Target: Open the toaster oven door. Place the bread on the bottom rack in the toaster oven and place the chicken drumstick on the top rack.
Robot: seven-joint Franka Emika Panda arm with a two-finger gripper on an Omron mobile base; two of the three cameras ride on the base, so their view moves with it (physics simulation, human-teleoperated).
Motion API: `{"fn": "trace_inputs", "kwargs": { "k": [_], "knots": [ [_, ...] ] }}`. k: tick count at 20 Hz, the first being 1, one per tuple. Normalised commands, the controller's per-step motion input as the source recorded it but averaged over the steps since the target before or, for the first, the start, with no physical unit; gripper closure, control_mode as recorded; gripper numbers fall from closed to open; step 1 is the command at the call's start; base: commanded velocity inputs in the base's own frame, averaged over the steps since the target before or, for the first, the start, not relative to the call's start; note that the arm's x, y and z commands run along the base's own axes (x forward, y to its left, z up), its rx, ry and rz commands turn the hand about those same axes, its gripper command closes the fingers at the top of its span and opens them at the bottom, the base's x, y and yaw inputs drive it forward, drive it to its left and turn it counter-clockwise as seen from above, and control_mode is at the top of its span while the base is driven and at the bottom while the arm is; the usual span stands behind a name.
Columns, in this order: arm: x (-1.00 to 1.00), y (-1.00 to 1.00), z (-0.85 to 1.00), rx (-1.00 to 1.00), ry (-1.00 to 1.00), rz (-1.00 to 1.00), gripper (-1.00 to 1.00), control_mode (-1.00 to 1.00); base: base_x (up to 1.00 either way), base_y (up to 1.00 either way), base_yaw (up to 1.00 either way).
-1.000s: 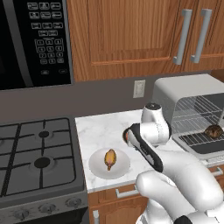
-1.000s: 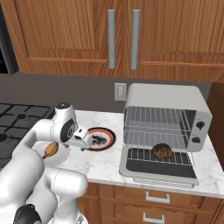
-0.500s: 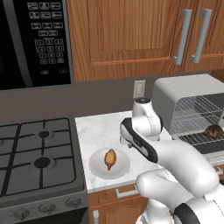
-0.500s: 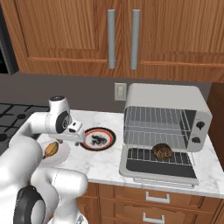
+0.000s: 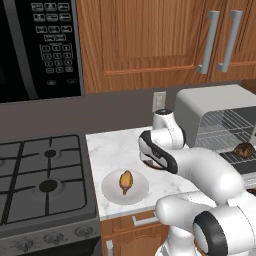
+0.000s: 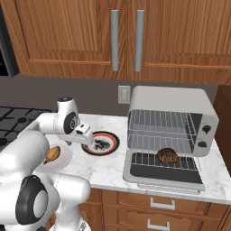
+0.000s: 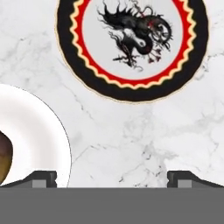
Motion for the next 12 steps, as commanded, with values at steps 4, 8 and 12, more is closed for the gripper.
{"fn": "trace_inputs", "kwargs": {
  "k": [4,8,12],
  "knots": [
    [0.11,-0.37,-0.17,-0.01,-0.02,-0.38,-1.0,-1.0,0.0,0.0,0.0],
    [0.0,-0.51,-0.17,0.0,-0.04,-0.36,-1.0,-1.0,0.0,0.0,0.0],
    [-0.06,-0.69,-0.08,0.0,0.05,-0.2,-1.0,-1.0,0.0,0.0,0.0]
  ]
}}
